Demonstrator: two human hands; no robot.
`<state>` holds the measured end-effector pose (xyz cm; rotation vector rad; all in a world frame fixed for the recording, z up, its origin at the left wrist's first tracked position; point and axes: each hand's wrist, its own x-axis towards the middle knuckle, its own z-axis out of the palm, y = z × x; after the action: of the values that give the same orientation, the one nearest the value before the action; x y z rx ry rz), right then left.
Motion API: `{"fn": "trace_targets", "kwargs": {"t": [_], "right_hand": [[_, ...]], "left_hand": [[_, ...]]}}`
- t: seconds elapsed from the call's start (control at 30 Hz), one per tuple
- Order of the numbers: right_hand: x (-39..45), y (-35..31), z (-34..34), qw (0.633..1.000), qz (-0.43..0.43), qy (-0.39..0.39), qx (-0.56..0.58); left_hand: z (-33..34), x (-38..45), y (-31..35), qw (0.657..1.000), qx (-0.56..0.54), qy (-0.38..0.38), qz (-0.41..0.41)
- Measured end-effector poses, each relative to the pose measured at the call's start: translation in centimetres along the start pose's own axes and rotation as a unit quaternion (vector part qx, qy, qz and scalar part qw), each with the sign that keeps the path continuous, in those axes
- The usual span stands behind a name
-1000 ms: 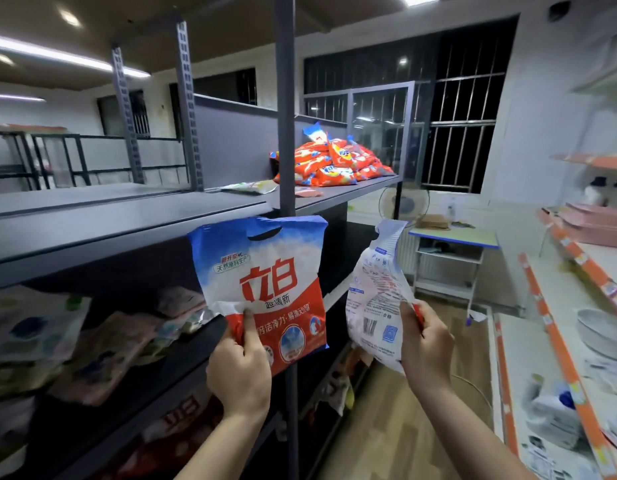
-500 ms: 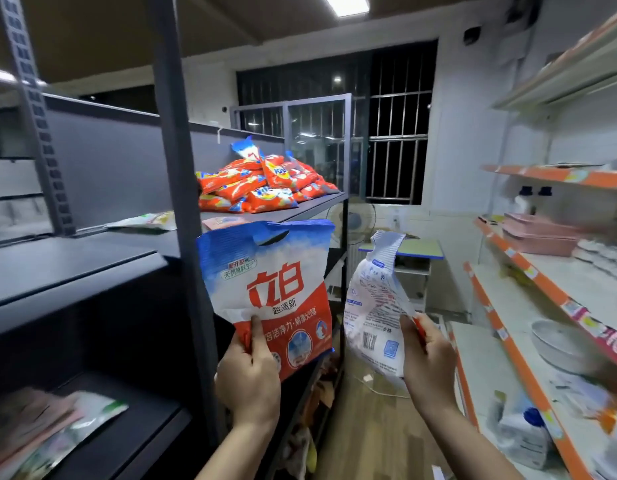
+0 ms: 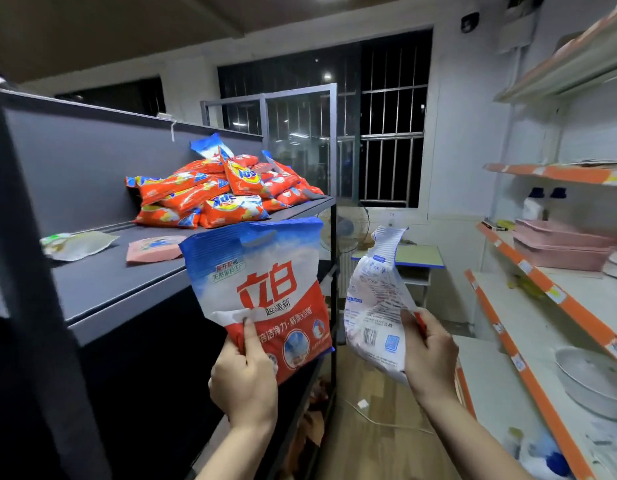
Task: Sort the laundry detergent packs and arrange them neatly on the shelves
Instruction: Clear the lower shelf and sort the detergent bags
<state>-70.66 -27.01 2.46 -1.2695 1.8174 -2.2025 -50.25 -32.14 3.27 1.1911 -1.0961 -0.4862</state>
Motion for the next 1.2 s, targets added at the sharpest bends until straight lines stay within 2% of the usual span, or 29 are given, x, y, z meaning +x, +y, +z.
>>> {"fn": "trace_targets", "kwargs": {"t": [0.37, 0.7, 1.03, 1.2], "right_hand": [[18.5, 10.1, 3.3, 0.996, -0.031, -0.074, 0.034], [31.2, 17.1, 7.6, 0.993, -0.034, -0.095, 0.066], [44.8, 23.1, 17.1, 0.989, -0.085, -0.103, 0.070], [51.8, 24.6, 21.7, 0.987, -0.107, -0.079, 0.093]], "left_hand": [[19.6, 4.5, 1.3, 0.994, 0.019, 0.106, -0.003], [32.8, 10.8, 3.1, 0.990, 0.031, 0.138, 0.017], [44.8, 23.7, 3.6, 0.977, 0.016, 0.208, 0.031], [49.8, 31.2, 5.0, 0.966, -0.013, 0.251, 0.066]]}}
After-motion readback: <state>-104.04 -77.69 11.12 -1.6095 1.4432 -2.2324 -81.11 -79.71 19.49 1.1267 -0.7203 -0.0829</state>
